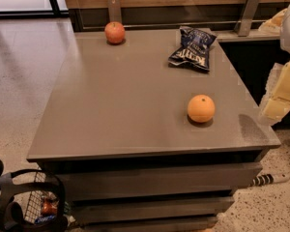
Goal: Move orange near apple
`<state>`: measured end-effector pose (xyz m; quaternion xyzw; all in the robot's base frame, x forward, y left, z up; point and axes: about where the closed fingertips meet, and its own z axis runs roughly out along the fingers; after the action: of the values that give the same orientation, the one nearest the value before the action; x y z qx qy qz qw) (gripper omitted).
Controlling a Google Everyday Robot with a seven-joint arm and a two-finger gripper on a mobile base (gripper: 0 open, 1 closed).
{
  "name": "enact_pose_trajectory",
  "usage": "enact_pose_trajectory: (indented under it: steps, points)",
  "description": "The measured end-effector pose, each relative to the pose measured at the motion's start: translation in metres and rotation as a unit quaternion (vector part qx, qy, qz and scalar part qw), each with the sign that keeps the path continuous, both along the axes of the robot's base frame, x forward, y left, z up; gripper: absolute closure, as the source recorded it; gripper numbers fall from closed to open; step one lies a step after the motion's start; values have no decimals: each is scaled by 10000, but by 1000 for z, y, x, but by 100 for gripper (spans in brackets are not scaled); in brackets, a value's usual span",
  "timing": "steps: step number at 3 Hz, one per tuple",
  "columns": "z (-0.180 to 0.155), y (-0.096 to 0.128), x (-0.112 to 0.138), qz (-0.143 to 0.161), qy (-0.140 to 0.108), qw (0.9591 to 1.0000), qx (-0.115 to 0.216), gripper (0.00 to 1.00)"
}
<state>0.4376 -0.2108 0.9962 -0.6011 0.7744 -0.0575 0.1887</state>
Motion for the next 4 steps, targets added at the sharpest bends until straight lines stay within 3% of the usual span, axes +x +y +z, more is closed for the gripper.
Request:
enact_pose_trajectory:
  steps: [2, 3, 4]
  points:
    - [0, 0, 2, -7, -42, 10000, 89, 0]
    - [-9, -2, 11, -5, -115, 9987, 499, 0]
    - [-29, -1, 19, 33, -223, 9935, 1118, 0]
